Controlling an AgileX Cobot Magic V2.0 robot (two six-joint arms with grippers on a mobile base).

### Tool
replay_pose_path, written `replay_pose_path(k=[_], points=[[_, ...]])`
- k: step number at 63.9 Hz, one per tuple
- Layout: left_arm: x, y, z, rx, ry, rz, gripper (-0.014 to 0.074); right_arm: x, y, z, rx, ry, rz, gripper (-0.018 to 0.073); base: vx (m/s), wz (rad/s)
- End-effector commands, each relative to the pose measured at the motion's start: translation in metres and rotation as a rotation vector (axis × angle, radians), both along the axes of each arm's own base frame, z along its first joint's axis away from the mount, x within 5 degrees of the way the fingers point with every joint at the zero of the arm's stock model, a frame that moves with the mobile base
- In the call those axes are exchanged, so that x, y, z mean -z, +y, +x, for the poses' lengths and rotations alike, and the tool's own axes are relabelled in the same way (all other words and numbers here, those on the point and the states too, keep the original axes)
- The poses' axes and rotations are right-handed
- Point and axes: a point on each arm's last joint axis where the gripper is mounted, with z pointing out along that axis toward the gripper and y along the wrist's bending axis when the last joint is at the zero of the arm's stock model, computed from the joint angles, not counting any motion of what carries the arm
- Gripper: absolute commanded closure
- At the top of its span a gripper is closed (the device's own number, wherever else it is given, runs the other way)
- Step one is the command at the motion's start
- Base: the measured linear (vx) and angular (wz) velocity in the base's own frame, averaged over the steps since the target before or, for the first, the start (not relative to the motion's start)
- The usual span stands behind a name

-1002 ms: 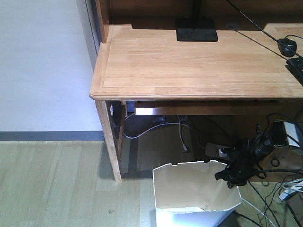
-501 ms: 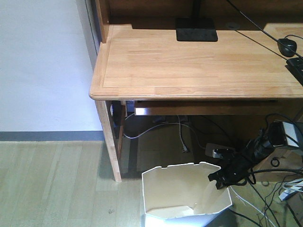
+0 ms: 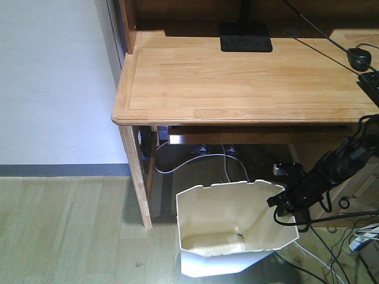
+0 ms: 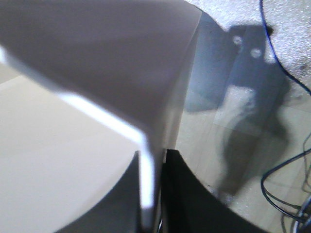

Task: Move trash bin to bedside with robot
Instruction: 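Close the right gripper on the bin rim and drag it out from under the desk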

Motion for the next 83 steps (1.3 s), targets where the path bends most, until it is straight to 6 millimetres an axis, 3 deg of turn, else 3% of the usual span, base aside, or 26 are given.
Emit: replay_pose_path(k=[1, 16, 26, 83], points=[[-0.001, 0.000, 0.000, 0.000, -0.067, 0.000, 0.0603, -0.058, 0.008, 0.001, -0.025, -0.009, 0.110, 0.0564, 0.00, 0.00], [-0.001, 0.000, 0.000, 0.000, -0.067, 0.000, 0.0603, -0.121, 0.018, -0.026, -0.061, -0.095, 0.167, 0.0564, 0.00, 0.00], [-0.001, 0.000, 0.000, 0.000, -0.067, 0.000, 0.0603, -0.139, 0.022, -0.039, -0.058, -0.134, 0.184, 0.0564, 0.00, 0.00], [-0.001, 0.000, 0.000, 0.000, -0.067, 0.000, 0.0603, -0.142, 0.024, -0.043, -0.066, -0.118, 0.209, 0.0564, 0.00, 0.00]])
